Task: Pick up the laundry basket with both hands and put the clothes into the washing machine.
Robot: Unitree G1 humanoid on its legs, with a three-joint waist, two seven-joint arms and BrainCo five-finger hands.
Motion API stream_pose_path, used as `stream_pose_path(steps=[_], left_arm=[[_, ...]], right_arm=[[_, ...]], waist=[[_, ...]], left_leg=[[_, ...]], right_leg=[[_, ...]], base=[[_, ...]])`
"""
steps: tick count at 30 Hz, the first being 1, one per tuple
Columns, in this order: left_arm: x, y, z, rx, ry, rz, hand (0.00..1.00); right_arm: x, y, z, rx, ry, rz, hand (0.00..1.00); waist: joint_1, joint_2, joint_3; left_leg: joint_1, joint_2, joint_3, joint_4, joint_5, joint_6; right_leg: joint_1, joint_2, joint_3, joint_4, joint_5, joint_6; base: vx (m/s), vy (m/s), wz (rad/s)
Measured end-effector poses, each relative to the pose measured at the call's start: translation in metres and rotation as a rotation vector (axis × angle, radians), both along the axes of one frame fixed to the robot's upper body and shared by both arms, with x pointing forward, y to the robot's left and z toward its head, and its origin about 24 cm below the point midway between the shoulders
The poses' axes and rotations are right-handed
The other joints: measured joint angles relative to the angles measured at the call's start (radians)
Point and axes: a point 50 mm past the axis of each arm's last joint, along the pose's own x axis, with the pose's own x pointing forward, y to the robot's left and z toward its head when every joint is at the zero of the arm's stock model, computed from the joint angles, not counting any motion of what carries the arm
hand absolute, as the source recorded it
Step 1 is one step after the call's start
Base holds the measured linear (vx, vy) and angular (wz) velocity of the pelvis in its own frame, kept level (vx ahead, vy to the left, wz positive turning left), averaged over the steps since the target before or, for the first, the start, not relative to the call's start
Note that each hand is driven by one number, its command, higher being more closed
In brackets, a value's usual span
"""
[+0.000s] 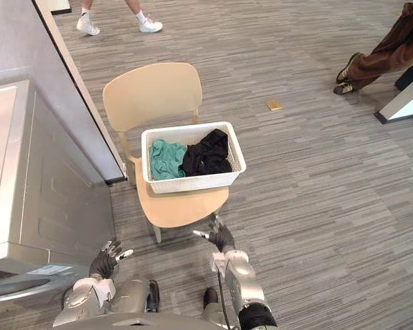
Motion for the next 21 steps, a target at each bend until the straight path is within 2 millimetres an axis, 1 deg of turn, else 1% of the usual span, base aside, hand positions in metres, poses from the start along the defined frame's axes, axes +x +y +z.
stream_pose_path(steps=[2, 3, 4, 5, 6, 7, 8, 9, 10, 11, 12, 13, 14, 15, 16, 17, 18, 19, 20, 21], left_arm=[[-0.001, 0.000, -0.001, -0.006, 0.004, 0.004, 0.00], [-0.001, -0.003, -0.001, -0.014, 0.002, 0.000, 0.00], [-0.002, -0.002, -0.001, -0.009, 0.006, -0.004, 0.00], [-0.004, -0.001, -0.002, -0.006, 0.011, -0.004, 0.00], [-0.004, 0.001, -0.002, 0.003, 0.013, -0.010, 0.00], [-0.004, 0.002, -0.002, 0.008, 0.012, -0.008, 0.00], [-0.003, 0.003, -0.001, 0.018, 0.012, -0.016, 0.00], [-0.002, 0.004, 0.000, 0.026, 0.007, -0.026, 0.00], [0.000, 0.003, 0.000, 0.029, 0.004, -0.031, 0.00], [-0.001, 0.001, 0.000, 0.026, 0.005, -0.035, 0.00], [-0.003, 0.000, -0.001, 0.024, 0.011, -0.034, 0.00], [-0.005, 0.000, -0.002, 0.022, 0.017, -0.030, 0.00], [-0.010, 0.002, -0.004, 0.023, 0.030, -0.022, 0.00], [-0.014, -0.004, -0.007, -0.004, 0.046, -0.006, 0.00], [-0.015, -0.008, -0.007, -0.018, 0.044, -0.001, 0.00], [-0.016, -0.013, -0.007, -0.035, 0.042, 0.006, 0.00], [-0.017, -0.023, -0.007, -0.064, 0.043, -0.009, 0.00], [-0.016, -0.026, -0.007, -0.072, 0.040, -0.018, 0.00], [-0.015, -0.033, -0.006, -0.088, 0.033, -0.045, 0.00], [-0.015, -0.035, -0.006, -0.095, 0.030, -0.058, 0.00]], right_arm=[[0.009, -0.003, 0.018, 0.006, -0.081, -0.021, 0.00], [0.009, -0.011, 0.030, 0.037, -0.139, -0.074, 0.00], [0.006, -0.018, 0.038, 0.061, -0.181, -0.126, 0.00], [0.003, -0.020, 0.041, 0.077, -0.197, -0.148, 0.00], [-0.001, -0.025, 0.046, 0.082, -0.226, -0.187, 0.00], [-0.001, -0.028, 0.050, 0.078, -0.241, -0.201, 0.00], [0.000, -0.034, 0.059, 0.069, -0.281, -0.230, 0.00], [0.000, -0.039, 0.066, 0.059, -0.313, -0.260, 0.00], [0.000, -0.042, 0.069, 0.053, -0.324, -0.271, 0.00], [0.000, -0.046, 0.077, 0.034, -0.353, -0.297, 0.00], [0.000, -0.046, 0.080, 0.024, -0.364, -0.298, 0.00], [0.001, -0.046, 0.082, 0.012, -0.374, -0.295, 0.00], [0.003, -0.044, 0.085, 0.000, -0.386, -0.286, 0.00], [0.013, -0.049, 0.096, -0.062, -0.421, -0.263, 0.00], [0.018, -0.051, 0.102, -0.103, -0.443, -0.252, 0.00], [0.025, -0.056, 0.112, -0.161, -0.475, -0.241, 0.00], [0.039, -0.060, 0.123, -0.242, -0.504, -0.213, 0.00], [0.044, -0.062, 0.126, -0.268, -0.508, -0.202, 0.00], [0.055, -0.064, 0.131, -0.303, -0.511, -0.182, 0.00], [0.061, -0.063, 0.133, -0.322, -0.511, -0.167, 0.00]], waist=[[-0.010, 0.024, -0.003], [-0.020, 0.040, 0.002], [-0.037, 0.036, 0.000], [-0.048, 0.032, -0.002], [-0.062, 0.008, -0.018], [-0.063, 0.004, -0.024], [-0.062, 0.004, -0.028], [-0.064, 0.005, -0.028], [-0.064, 0.003, -0.029], [-0.063, -0.019, -0.035], [-0.062, -0.028, -0.036], [-0.053, -0.039, -0.037], [-0.040, -0.062, -0.046], [-0.027, -0.030, -0.047], [-0.024, -0.023, -0.043], [-0.020, -0.003, -0.047], [-0.019, 0.011, -0.044], [-0.018, 0.012, -0.043], [-0.016, 0.016, -0.041], [-0.014, 0.015, -0.038]], left_leg=[[0.030, 0.015, -0.006, -0.020, -0.010, 0.015], [0.073, 0.023, -0.008, -0.059, -0.004, 0.025], [0.117, 0.002, -0.010, -0.110, 0.017, 0.035], [0.135, -0.016, -0.011, -0.137, 0.026, 0.037], [0.160, -0.050, -0.014, -0.172, 0.036, 0.044], [0.159, -0.062, -0.018, -0.181, 0.036, 0.044], [0.160, -0.076, -0.037, -0.197, 0.038, 0.046], [0.151, -0.086, -0.058, -0.217, 0.047, 0.042], [0.150, -0.090, -0.066, -0.229, 0.055, 0.039], [0.147, -0.110, -0.090, -0.247, 0.068, 0.032], [0.157, -0.122, -0.096, -0.248, 0.066, 0.028], [0.165, -0.133, -0.100, -0.246, 0.062, 0.022], [0.170, -0.150, -0.103, -0.237, 0.054, 0.008], [0.154, -0.117, -0.120, -0.200, 0.029, -0.026], [0.145, -0.100, -0.128, -0.188, 0.023, -0.035], [0.140, -0.076, -0.145, -0.181, 0.016, -0.047], [0.135, -0.038, -0.158, -0.190, 0.011, -0.059], [0.137, -0.027, -0.164, -0.195, 0.010, -0.066], [0.134, -0.007, -0.169, -0.194, 0.008, -0.076], [0.133, -0.001, -0.170, -0.194, 0.008, -0.077]], right_leg=[[-0.035, 0.015, -0.001, 0.102, 0.001, 0.002], [-0.083, 0.019, -0.015, 0.229, -0.005, 0.007], [-0.127, -0.005, -0.029, 0.348, -0.040, 0.001], [-0.138, -0.026, -0.029, 0.387, -0.072, -0.005], [-0.153, -0.067, -0.028, 0.403, -0.127, -0.013], [-0.169, -0.082, -0.028, 0.396, -0.148, -0.016], [-0.203, -0.104, -0.024, 0.357, -0.162, -0.016], [-0.242, -0.120, -0.015, 0.309, -0.160, -0.015], [-0.257, -0.126, -0.011, 0.282, -0.157, -0.013], [-0.270, -0.153, -0.007, 0.219, -0.129, -0.008], [-0.270, -0.164, -0.006, 0.213, -0.109, -0.012], [-0.268, -0.172, -0.005, 0.210, -0.076, -0.015], [-0.259, -0.176, 0.007, 0.201, 0.003, -0.015], [-0.233, -0.152, -0.001, 0.171, 0.006, 0.051], [-0.224, -0.137, -0.012, 0.152, 0.012, 0.043], [-0.211, -0.116, -0.032, 0.124, 0.020, 0.033], [-0.186, -0.082, -0.061, 0.087, 0.032, 0.016], [-0.179, -0.072, -0.071, 0.077, 0.035, 0.012], [-0.168, -0.052, -0.078, 0.060, 0.041, 0.003], [-0.165, -0.046, -0.080, 0.052, 0.043, 0.000]], base=[[0.04, 0.099, -0.23], [-0.01, 0.114, 0.02], [0.00, 0.091, 0.18], [0.02, 0.078, 0.40], [0.03, 0.052, 0.30], [0.02, 0.046, 0.28], [0.04, 0.012, 0.29], [0.06, -0.009, 0.41], [0.14, -0.097, 0.71], [0.12, -0.127, 0.65], [0.19, -0.191, 0.57], [0.17, -0.170, 0.24], [0.22, -0.238, 0.18], [0.19, -0.219, 0.18], [0.17, -0.204, 0.19], [0.17, -0.219, 0.28], [0.11, -0.196, 0.27], [0.10, -0.226, 0.25], [0.02, -0.126, 0.08], [-0.01, -0.144, 0.06]])
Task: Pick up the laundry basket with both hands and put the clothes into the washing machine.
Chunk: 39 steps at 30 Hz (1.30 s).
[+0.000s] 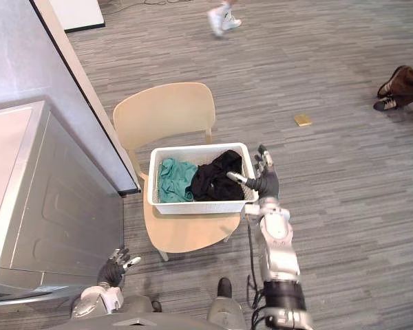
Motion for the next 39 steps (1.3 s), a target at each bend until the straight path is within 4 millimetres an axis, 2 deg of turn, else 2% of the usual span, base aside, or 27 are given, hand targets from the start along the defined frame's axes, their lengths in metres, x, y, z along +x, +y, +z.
stream_pose_path(steps=[1, 3, 5, 7, 9, 12, 17, 20, 25, 29, 34, 39], left_arm=[[0.001, -0.005, 0.001, -0.008, -0.007, -0.025, 0.00], [0.002, -0.008, 0.002, -0.019, -0.014, -0.045, 0.00], [0.001, -0.011, 0.002, -0.020, -0.016, -0.070, 0.00], [0.010, -0.011, 0.013, -0.019, -0.079, -0.087, 0.00], [0.016, -0.011, 0.021, -0.023, -0.124, -0.093, 0.00], [0.020, -0.011, 0.028, -0.023, -0.169, -0.102, 0.00], [0.022, -0.012, 0.030, -0.020, -0.189, -0.113, 0.00], [0.025, -0.013, 0.033, -0.032, -0.207, -0.112, 0.00], [0.033, -0.019, 0.039, -0.054, -0.240, -0.123, 0.00], [0.037, -0.023, 0.042, -0.060, -0.253, -0.134, 0.00], [0.043, -0.027, 0.044, -0.066, -0.260, -0.129, 0.00], [0.046, -0.031, 0.045, -0.077, -0.266, -0.127, 0.00]], right_arm=[[0.016, 0.002, 0.005, -0.073, 0.014, 0.028, 0.00], [0.032, 0.007, 0.010, -0.159, 0.044, 0.074, 0.00], [0.046, 0.008, 0.013, -0.239, 0.077, 0.101, 0.00], [0.065, 0.008, 0.028, -0.351, 0.102, 0.121, 0.00], [0.075, 0.006, 0.043, -0.420, 0.096, 0.125, 0.00], [0.082, -0.004, 0.052, -0.502, 0.120, 0.111, 0.00], [0.081, -0.013, 0.040, -0.624, 0.229, 0.127, 0.00], [0.087, -0.022, 0.045, -0.677, 0.266, 0.095, 0.00], [0.098, -0.034, 0.071, -0.702, 0.259, 0.017, 0.00], [0.102, -0.038, 0.077, -0.711, 0.270, -0.007, 0.00], [0.110, -0.042, 0.109, -0.706, 0.213, -0.084, 0.00], [0.113, -0.045, 0.126, -0.699, 0.182, -0.131, 0.00]], waist=[[0.001, -0.006, 0.025], [0.004, -0.018, 0.074], [0.015, -0.018, 0.109], [0.034, -0.012, 0.182], [0.045, -0.005, 0.230], [0.056, -0.005, 0.262], [0.059, -0.001, 0.276], [0.069, 0.013, 0.295], [0.091, 0.047, 0.315], [0.118, 0.049, 0.316], [0.138, 0.060, 0.321], [0.149, 0.064, 0.322]], left_leg=[[-0.010, 0.008, -0.002, 0.003, 0.002, -0.004], [-0.024, 0.011, -0.008, 0.014, 0.004, -0.009], [-0.068, 0.011, -0.023, 0.046, 0.003, -0.011], [-0.106, 0.011, -0.029, 0.084, 0.002, -0.012], [-0.129, 0.011, -0.031, 0.111, 0.000, -0.014], [-0.187, 0.010, -0.041, 0.158, -0.011, -0.012], [-0.243, 0.009, -0.055, 0.217, -0.030, -0.002], [-0.260, 0.009, -0.057, 0.239, -0.036, 0.002], [-0.324, 0.012, -0.075, 0.285, -0.042, 0.002], [-0.347, 0.016, -0.081, 0.301, -0.040, 0.000], [-0.367, 0.015, -0.088, 0.319, -0.041, 0.001], [-0.389, 0.012, -0.111, 0.320, -0.032, -0.005]], right_leg=[[-0.002, 0.010, -0.002, -0.009, 0.007, -0.010], [-0.005, 0.013, -0.004, -0.013, 0.014, -0.015], [-0.023, 0.013, -0.017, -0.017, 0.025, -0.016], [-0.037, 0.014, -0.021, -0.024, 0.047, -0.017], [-0.044, 0.014, -0.022, -0.025, 0.058, -0.017], [-0.075, 0.014, -0.024, -0.025, 0.076, -0.012], [-0.101, 0.014, -0.024, -0.025, 0.089, -0.002], [-0.108, 0.015, -0.022, -0.028, 0.101, 0.000], [-0.143, 0.022, -0.028, -0.031, 0.118, 0.004], [-0.158, 0.028, -0.027, -0.032, 0.127, 0.004], [-0.159, 0.031, -0.029, -0.047, 0.144, 0.004], [-0.164, 0.031, -0.051, -0.056, 0.150, 0.003]], base=[[-0.04, -0.088, 0.01], [-0.08, -0.055, 0.11], [-0.12, -0.007, 0.19], [-0.13, 0.016, 0.09], [-0.10, 0.030, 0.02], [-0.09, 0.055, 0.04], [-0.05, 0.067, 0.03], [-0.06, 0.053, -0.02], [-0.06, 0.021, 0.02], [-0.04, 0.017, 0.02], [-0.05, 0.021, 0.03], [-0.05, 0.011, 0.12]])
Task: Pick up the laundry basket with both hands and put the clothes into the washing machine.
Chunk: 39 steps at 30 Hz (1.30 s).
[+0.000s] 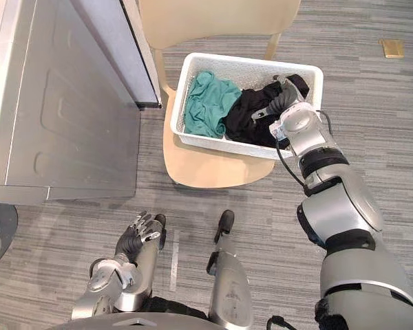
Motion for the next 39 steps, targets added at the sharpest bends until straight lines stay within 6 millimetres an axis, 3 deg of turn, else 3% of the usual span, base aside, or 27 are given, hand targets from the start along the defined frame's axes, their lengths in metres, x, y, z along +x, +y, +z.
stream_pose_path(steps=[7, 12, 18, 28, 33, 39], left_arm=[[0.007, -0.008, 0.002, -0.014, -0.011, -0.011, 0.00], [0.013, -0.014, 0.006, -0.016, -0.034, -0.036, 0.00], [0.019, -0.019, 0.010, -0.021, -0.050, -0.050, 0.00], [0.027, -0.021, 0.014, -0.020, -0.081, -0.058, 0.00], [0.030, -0.027, 0.017, -0.021, -0.095, -0.087, 0.00], [0.036, -0.032, 0.022, -0.038, -0.116, -0.099, 0.00]], right_arm=[[0.000, -0.006, 0.004, 0.001, -0.001, -0.032, 0.00], [0.003, -0.001, 0.024, -0.014, -0.045, -0.022, 0.00], [0.005, 0.004, 0.019, -0.072, -0.016, -0.003, 0.00], [0.009, 0.023, 0.023, -0.177, -0.007, 0.075, 0.00], [0.008, 0.019, 0.019, -0.197, 0.014, 0.061, 0.00], [0.005, -0.001, 0.012, -0.202, 0.058, -0.019, 0.00]], waist=[[0.024, 0.012, 0.004], [0.036, 0.015, 0.005], [0.078, 0.015, 0.005], [0.104, 0.015, 0.005], [0.133, 0.015, 0.005], [0.163, 0.015, 0.005]], left_leg=[[-0.024, 0.006, -0.007, 0.003, 0.007, -0.004], [-0.074, 0.016, -0.027, 0.035, 0.007, -0.012], [-0.098, 0.017, -0.042, 0.039, 0.007, -0.012], [-0.152, 0.023, -0.069, 0.060, 0.008, -0.016], [-0.164, 0.024, -0.079, 0.067, 0.008, -0.017], [-0.204, 0.024, -0.093, 0.073, 0.012, -0.023]], right_leg=[[-0.014, 0.006, -0.003, -0.012, 0.010, 0.001], [-0.046, 0.021, -0.021, -0.017, 0.017, 0.002], [-0.050, 0.024, -0.028, -0.039, 0.032, 0.005], [-0.078, 0.037, -0.051, -0.039, 0.031, 0.006], [-0.081, 0.040, -0.060, -0.039, 0.031, 0.006], [-0.109, 0.041, -0.079, -0.039, 0.027, 0.015]], base=[[-0.03, 0.010, 0.01], [-0.04, 0.022, 0.04], [-0.03, 0.037, 0.05], [-0.03, 0.045, 0.05], [-0.03, 0.047, 0.05], [-0.03, 0.037, 0.06]])
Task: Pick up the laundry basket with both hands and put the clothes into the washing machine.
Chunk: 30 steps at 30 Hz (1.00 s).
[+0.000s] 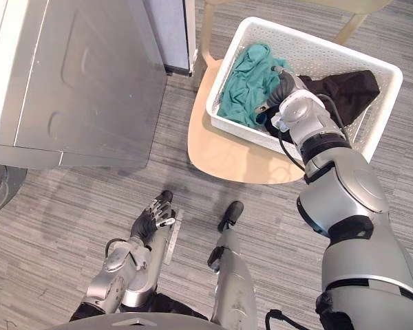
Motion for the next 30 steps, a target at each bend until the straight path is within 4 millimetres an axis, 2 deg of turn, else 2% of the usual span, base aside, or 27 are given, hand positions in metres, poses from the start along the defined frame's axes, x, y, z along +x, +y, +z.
stream_pose_path(steps=[4, 7, 10, 12, 15, 16, 19, 23, 28, 30], left_arm=[[0.010, -0.002, 0.005, -0.008, -0.019, -0.008, 0.00], [0.014, -0.002, 0.007, -0.011, -0.031, -0.002, 0.00], [0.019, 0.002, 0.008, -0.017, -0.027, 0.023, 0.00], [0.023, 0.008, 0.002, -0.008, 0.008, 0.067, 0.00], [0.026, 0.006, 0.004, -0.014, 0.004, 0.065, 0.00], [0.026, 0.006, 0.004, -0.014, 0.005, 0.066, 0.00], [0.026, 0.005, 0.005, -0.029, 0.007, 0.069, 0.00], [0.026, 0.002, 0.006, -0.028, -0.001, 0.053, 0.00], [0.027, 0.002, 0.006, -0.025, 0.002, 0.054, 0.00], [0.029, 0.000, 0.009, -0.023, 0.002, 0.042, 0.00]], right_arm=[[-0.005, -0.017, -0.006, 0.029, 0.015, -0.073, 0.00], [-0.006, -0.020, -0.004, 0.047, 0.004, -0.084, 0.00], [-0.010, -0.031, -0.003, 0.050, -0.001, -0.116, 0.00], [-0.013, -0.039, 0.000, 0.037, -0.003, -0.134, 0.00], [-0.017, -0.047, -0.003, -0.050, 0.036, -0.148, 0.00], [-0.017, -0.047, -0.004, -0.088, 0.052, -0.143, 1.00], [-0.019, -0.049, -0.007, -0.152, 0.085, -0.129, 1.00], [-0.021, -0.051, -0.013, -0.155, 0.109, -0.123, 1.00], [-0.024, -0.048, -0.038, -0.050, 0.152, -0.079, 1.00], [-0.026, -0.042, -0.052, 0.084, 0.143, -0.056, 1.00]], waist=[[0.030, 0.004, 0.000], [0.051, 0.007, 0.000], [0.089, 0.012, -0.003], [0.107, 0.013, -0.004], [0.131, 0.013, -0.004], [0.131, 0.013, -0.004], [0.135, 0.013, -0.004], [0.151, 0.013, -0.004], [0.152, 0.013, -0.004], [0.144, 0.013, -0.004]], left_leg=[[-0.038, 0.007, -0.014, 0.014, 0.000, -0.001], [-0.058, 0.006, -0.017, 0.017, 0.001, -0.002], [-0.092, 0.006, -0.023, 0.025, 0.002, -0.003], [-0.120, 0.004, -0.035, 0.028, 0.003, -0.006], [-0.134, 0.005, -0.041, 0.026, 0.005, -0.008], [-0.134, 0.006, -0.042, 0.025, 0.005, -0.008], [-0.134, 0.012, -0.043, 0.024, 0.005, -0.009], [-0.126, 0.026, -0.043, 0.023, 0.004, -0.015], [-0.089, 0.031, -0.047, 0.023, 0.003, -0.020], [-0.073, 0.030, -0.047, 0.024, 0.003, -0.020]], right_leg=[[-0.027, 0.010, -0.004, 0.000, 0.005, 0.001], [-0.044, 0.011, -0.004, -0.001, 0.009, 0.002], [-0.073, 0.012, -0.004, -0.001, 0.012, 0.001], [-0.092, 0.013, -0.010, -0.001, 0.012, 0.002], [-0.105, 0.016, -0.010, -0.001, 0.011, 0.003], [-0.105, 0.017, -0.011, -0.001, 0.009, 0.005], [-0.105, 0.022, -0.011, -0.001, 0.009, 0.006], [-0.099, 0.033, -0.013, -0.001, 0.004, 0.011], [-0.059, 0.039, -0.027, -0.002, 0.003, 0.011], [-0.041, 0.037, -0.031, -0.002, -0.005, 0.007]], base=[[-0.02, 0.036, 0.01], [-0.02, 0.024, -0.01], [-0.05, 0.040, 0.00], [-0.04, 0.031, 0.08], [-0.04, 0.029, 0.04], [-0.03, 0.016, 0.01], [-0.04, 0.014, -0.02], [-0.06, -0.004, -0.05], [-0.06, 0.002, 0.04], [-0.07, 0.013, 0.06]])
